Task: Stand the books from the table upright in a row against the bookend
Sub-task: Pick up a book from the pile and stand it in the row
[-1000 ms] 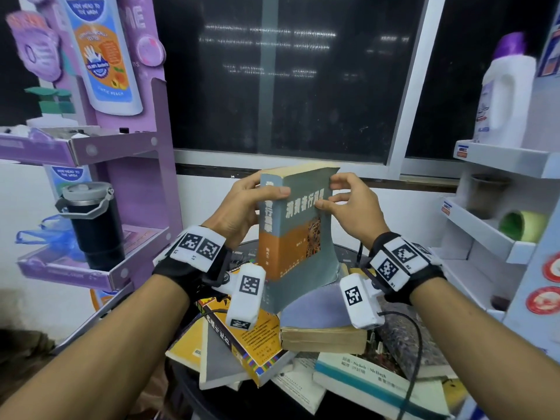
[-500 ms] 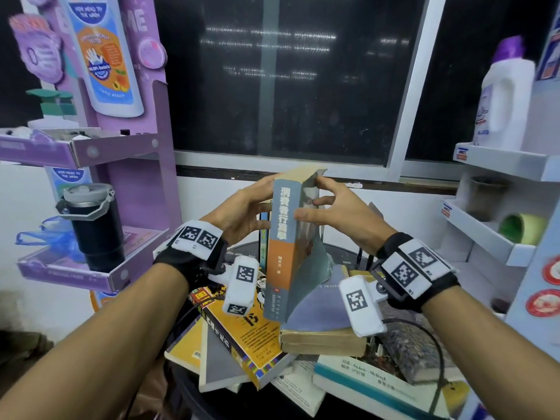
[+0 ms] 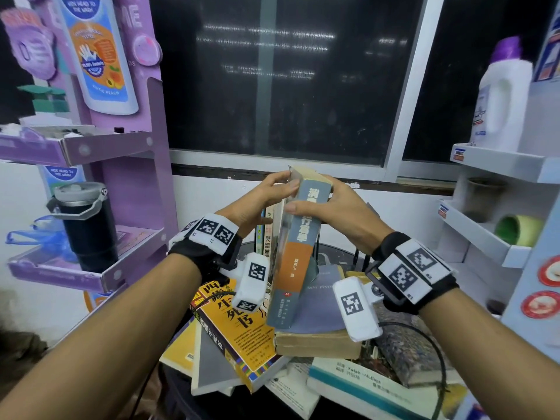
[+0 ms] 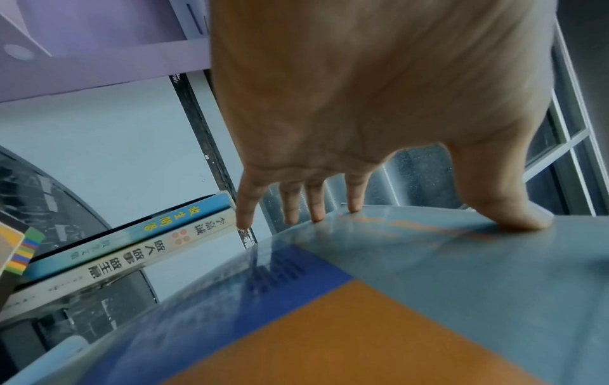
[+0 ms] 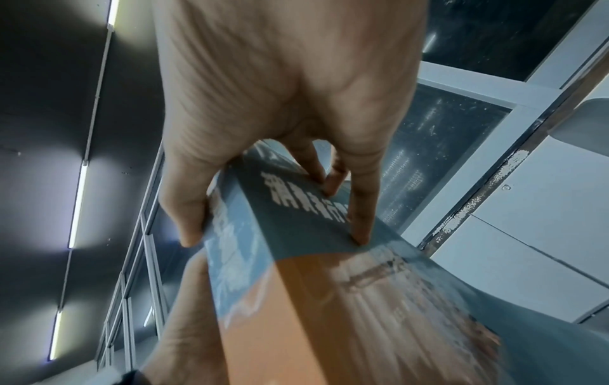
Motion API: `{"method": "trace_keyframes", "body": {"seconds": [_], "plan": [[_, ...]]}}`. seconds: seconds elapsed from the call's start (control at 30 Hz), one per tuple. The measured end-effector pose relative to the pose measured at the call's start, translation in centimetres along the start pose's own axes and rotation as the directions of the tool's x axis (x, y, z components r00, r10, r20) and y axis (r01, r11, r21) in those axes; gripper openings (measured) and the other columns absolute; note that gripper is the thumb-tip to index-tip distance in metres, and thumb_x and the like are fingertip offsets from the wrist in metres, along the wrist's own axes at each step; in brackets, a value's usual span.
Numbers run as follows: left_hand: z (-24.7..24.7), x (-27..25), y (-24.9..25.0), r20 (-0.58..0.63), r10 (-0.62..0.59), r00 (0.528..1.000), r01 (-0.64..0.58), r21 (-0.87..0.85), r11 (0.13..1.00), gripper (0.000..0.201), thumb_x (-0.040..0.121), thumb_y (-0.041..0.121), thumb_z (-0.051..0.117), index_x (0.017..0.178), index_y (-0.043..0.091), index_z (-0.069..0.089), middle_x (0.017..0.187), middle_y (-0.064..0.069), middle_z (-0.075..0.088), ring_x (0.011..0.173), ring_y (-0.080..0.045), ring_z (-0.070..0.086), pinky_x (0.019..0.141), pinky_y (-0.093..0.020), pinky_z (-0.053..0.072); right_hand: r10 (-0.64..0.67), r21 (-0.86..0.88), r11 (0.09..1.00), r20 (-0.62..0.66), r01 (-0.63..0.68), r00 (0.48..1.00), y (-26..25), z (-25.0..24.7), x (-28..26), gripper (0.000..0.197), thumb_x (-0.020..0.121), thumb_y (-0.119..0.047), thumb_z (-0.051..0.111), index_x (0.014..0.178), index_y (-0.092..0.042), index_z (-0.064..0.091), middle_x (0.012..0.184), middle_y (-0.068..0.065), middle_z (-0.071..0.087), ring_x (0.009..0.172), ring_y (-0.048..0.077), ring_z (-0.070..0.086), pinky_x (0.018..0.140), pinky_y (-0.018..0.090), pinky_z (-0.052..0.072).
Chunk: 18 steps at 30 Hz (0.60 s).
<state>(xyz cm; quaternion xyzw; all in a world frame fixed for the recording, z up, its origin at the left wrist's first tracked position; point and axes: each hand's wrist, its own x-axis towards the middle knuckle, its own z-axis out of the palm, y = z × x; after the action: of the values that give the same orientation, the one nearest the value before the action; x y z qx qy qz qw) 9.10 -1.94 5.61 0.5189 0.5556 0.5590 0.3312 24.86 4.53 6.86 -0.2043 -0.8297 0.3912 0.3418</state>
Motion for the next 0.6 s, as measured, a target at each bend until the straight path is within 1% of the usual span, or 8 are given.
{"method": "trace_keyframes", "body": {"seconds": [0.03, 0.07, 0.17, 0.3, 0.37, 0.5, 0.53, 0.6], "plan": [[-0.1, 0.3, -0.2, -0.010, 0.002, 1.000, -0.002, -0.010, 1.000, 0.065, 0.072, 0.056, 0.060, 0.131, 0.037, 0.043, 0.136, 0.008, 0.052, 0.127, -0.014, 0.047, 0.108, -0.052, 0.033, 0.003, 0.010, 1.000, 0.013, -0.003, 1.000, 0.0, -0.2, 0.0, 0.041, 0.075, -0.035, 0.080, 0.108, -0.034, 0.057, 0.108, -0.005, 0.069, 0.101, 0.014, 0.067, 0.091, 0.039, 0.056], [-0.3, 0.6, -0.4, -0.024, 0.003, 1.000, -0.004, -0.034, 0.999, 0.062, 0.073, 0.055, 0.061, 0.130, 0.036, 0.045, 0.136, 0.007, 0.052, 0.128, -0.015, 0.046, 0.108, -0.052, 0.033, 0.006, 0.016, 1.000, 0.027, -0.007, 1.000, -0.1, -0.4, 0.0, 0.041, 0.073, -0.032, 0.082, 0.107, -0.033, 0.058, 0.105, -0.005, 0.070, 0.098, 0.014, 0.068, 0.090, 0.039, 0.056], [-0.7, 1.7, -1.1, -0.110, 0.008, 0.994, -0.021, -0.119, 0.993, 0.048, 0.087, 0.043, 0.061, 0.130, 0.029, 0.049, 0.130, 0.006, 0.056, 0.119, -0.012, 0.051, 0.105, -0.044, 0.037, 0.025, 0.014, 1.000, -0.004, -0.025, 1.000, -0.1, -0.9, 0.0, 0.061, 0.064, -0.033, 0.081, 0.118, -0.021, 0.056, 0.104, -0.003, 0.069, 0.096, 0.015, 0.068, 0.087, 0.038, 0.057], [-0.7, 2.6, -1.7, -0.203, 0.031, 0.979, -0.068, -0.178, 0.982, 0.046, 0.091, 0.033, 0.060, 0.133, 0.022, 0.045, 0.122, 0.002, 0.057, 0.103, -0.010, 0.057, 0.083, -0.031, 0.047, 0.029, 0.017, 0.999, -0.012, -0.029, 1.000, -0.3, -1.6, 0.0, 0.046, 0.076, -0.012, 0.077, 0.115, -0.018, 0.054, 0.105, 0.003, 0.067, 0.098, 0.022, 0.067, 0.085, 0.038, 0.058], [-0.7, 2.6, -2.0, -0.192, 0.030, 0.981, -0.064, -0.175, 0.982, 0.049, 0.089, 0.037, 0.062, 0.133, 0.022, 0.047, 0.115, 0.005, 0.060, 0.102, -0.011, 0.057, 0.078, -0.030, 0.046, 0.035, 0.010, 0.999, 0.020, -0.035, 0.999, -0.5, -2.0, 0.0, 0.046, 0.078, -0.008, 0.076, 0.118, -0.017, 0.054, 0.105, 0.004, 0.067, 0.095, 0.021, 0.068, 0.079, 0.036, 0.058], [-1.0, 2.5, -2.1, -0.123, 0.029, 0.992, -0.044, -0.126, 0.991, 0.056, 0.075, 0.049, 0.058, 0.125, 0.022, 0.053, 0.107, 0.007, 0.066, 0.095, -0.012, 0.060, 0.079, -0.031, 0.046, 0.052, 0.002, 0.999, 0.080, -0.053, 0.995, -1.2, -2.9, 0.1, 0.044, 0.077, 0.000, 0.072, 0.115, -0.018, 0.059, 0.098, 0.003, 0.067, 0.085, 0.017, 0.066, 0.074, 0.040, 0.058], [-1.1, 2.5, -2.1, -0.117, 0.036, 0.993, -0.050, -0.124, 0.991, 0.053, 0.076, 0.048, 0.057, 0.122, 0.022, 0.055, 0.104, 0.007, 0.067, 0.093, -0.011, 0.061, 0.078, -0.030, 0.047, 0.059, -0.002, 0.998, 0.094, -0.059, 0.994, -1.4, -3.0, 0.2, 0.044, 0.077, 0.001, 0.072, 0.115, -0.018, 0.059, 0.097, 0.003, 0.067, 0.083, 0.016, 0.066, 0.071, 0.038, 0.058], [-1.0, 2.5, -1.9, -0.120, 0.070, 0.990, -0.086, -0.135, 0.987, 0.028, 0.086, 0.038, 0.057, 0.109, 0.022, 0.059, 0.094, 0.009, 0.071, 0.084, -0.006, 0.066, 0.071, -0.024, 0.051, 0.090, -0.013, 0.996, 0.105, -0.089, 0.990, -1.9, -3.2, 0.4, 0.044, 0.076, -0.001, 0.072, 0.116, -0.018, 0.061, 0.097, 0.004, 0.067, 0.081, 0.015, 0.066, 0.065, 0.033, 0.058]]}}
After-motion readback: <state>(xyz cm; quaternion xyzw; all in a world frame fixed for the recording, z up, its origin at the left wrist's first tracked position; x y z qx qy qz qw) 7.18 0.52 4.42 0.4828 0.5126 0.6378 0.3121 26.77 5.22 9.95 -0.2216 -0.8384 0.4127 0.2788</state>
